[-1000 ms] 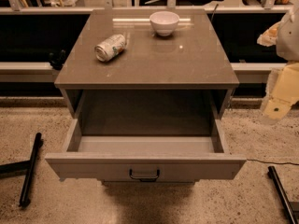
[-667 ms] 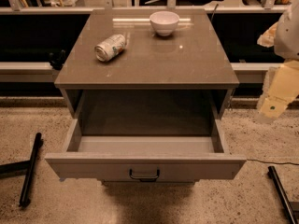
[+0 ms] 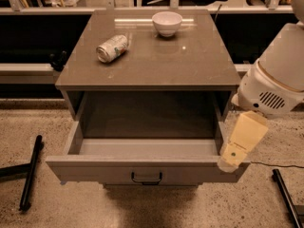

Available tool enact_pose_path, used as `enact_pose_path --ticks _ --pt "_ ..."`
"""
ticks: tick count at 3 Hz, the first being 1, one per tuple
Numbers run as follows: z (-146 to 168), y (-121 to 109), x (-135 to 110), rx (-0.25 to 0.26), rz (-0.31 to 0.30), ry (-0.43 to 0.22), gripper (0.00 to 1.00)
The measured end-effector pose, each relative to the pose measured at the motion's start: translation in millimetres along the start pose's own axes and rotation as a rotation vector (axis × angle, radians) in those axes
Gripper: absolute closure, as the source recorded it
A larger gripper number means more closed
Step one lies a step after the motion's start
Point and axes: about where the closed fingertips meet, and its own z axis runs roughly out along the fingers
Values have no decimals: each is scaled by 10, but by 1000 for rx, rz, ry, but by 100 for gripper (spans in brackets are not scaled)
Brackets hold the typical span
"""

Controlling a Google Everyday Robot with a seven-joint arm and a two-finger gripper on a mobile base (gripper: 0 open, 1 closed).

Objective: Close top drawer

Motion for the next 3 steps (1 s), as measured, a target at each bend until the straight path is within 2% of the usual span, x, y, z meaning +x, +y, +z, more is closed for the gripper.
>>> enact_pose_path --ticks 1,2,3 --pt "-5 -3 -4 2 0 -1 0" --pt "262 5 111 -30 33 22 0" --pt "679 32 377 -88 103 50 18"
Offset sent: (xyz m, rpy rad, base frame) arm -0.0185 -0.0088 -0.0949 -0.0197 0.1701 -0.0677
